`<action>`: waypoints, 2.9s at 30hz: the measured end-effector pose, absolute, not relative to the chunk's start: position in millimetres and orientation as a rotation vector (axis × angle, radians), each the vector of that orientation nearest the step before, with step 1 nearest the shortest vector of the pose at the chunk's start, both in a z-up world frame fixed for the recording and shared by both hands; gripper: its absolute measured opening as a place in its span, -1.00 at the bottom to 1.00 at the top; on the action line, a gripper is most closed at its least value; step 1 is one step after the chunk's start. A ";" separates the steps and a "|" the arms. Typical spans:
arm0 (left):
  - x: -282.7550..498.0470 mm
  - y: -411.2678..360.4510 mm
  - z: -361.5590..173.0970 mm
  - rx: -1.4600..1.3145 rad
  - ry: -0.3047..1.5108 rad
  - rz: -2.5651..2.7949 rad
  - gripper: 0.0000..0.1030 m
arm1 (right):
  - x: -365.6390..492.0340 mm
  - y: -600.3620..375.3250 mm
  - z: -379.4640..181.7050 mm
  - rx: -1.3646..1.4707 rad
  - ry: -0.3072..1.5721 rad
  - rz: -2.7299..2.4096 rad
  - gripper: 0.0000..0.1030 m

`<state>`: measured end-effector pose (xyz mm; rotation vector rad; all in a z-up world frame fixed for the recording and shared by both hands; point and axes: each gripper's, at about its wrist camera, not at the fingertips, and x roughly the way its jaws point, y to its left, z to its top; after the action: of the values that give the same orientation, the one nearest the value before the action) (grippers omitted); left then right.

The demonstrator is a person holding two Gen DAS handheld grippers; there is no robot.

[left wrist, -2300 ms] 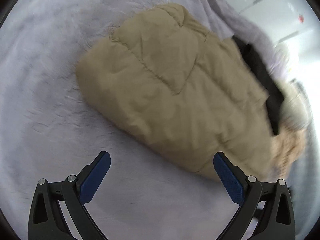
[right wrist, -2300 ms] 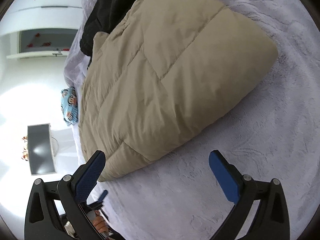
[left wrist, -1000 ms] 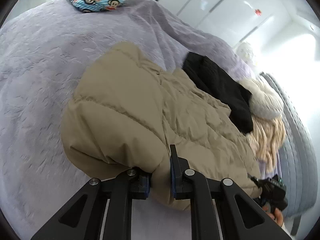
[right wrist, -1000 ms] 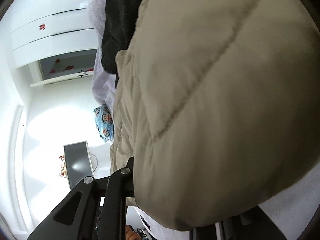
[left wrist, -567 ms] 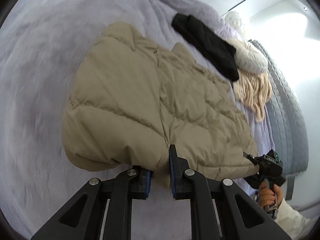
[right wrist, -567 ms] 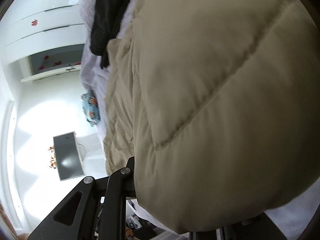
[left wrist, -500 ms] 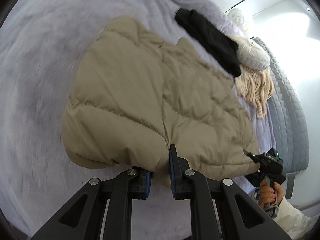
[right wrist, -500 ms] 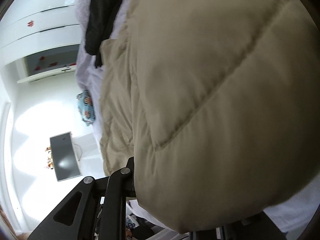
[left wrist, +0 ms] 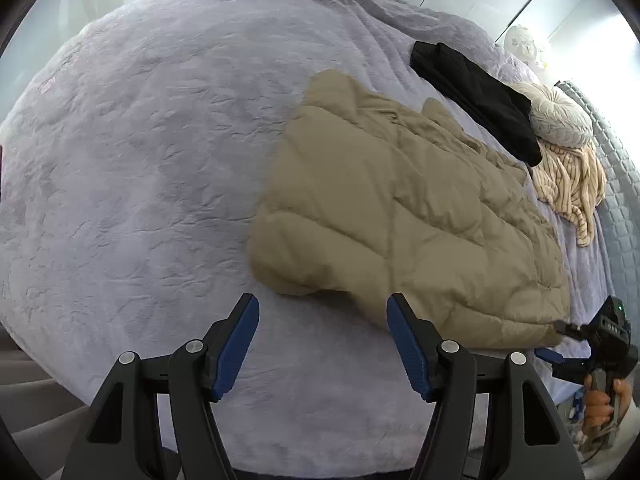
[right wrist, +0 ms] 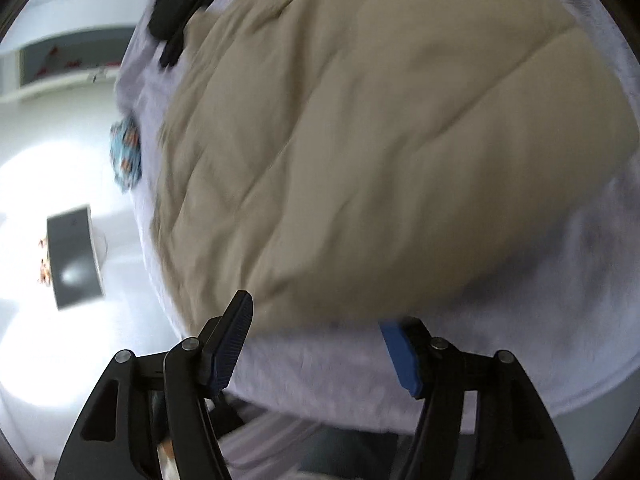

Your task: Fold large clothes

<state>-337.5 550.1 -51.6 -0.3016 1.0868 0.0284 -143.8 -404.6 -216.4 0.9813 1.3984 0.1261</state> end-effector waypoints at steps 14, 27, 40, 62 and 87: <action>-246.1 620.1 -120.4 -0.409 1.242 -0.539 0.31 | -105.5 -322.9 -230.3 0.738 1.462 -0.034 -0.51; -257.9 545.1 -47.0 0.089 1.166 -0.990 -0.81 | -67.4 -304.0 -251.0 0.731 1.510 -0.135 -0.57; -272.9 605.8 -68.0 0.066 1.296 -0.470 -0.80 | -77.5 -311.5 -245.7 0.745 1.485 -0.129 -0.57; -228.0 556.6 -71.3 -0.035 1.267 -0.067 -0.80 | -103.1 -313.2 -196.8 0.646 1.432 -0.113 -0.51; -312.0 430.3 -27.5 -0.106 1.242 0.138 0.97 | -116.1 -366.8 -164.3 0.545 1.483 0.104 -0.10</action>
<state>-312.0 430.3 -27.5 -0.1064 1.2423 0.1379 -116.1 -366.8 -164.3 0.5454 1.4832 0.1036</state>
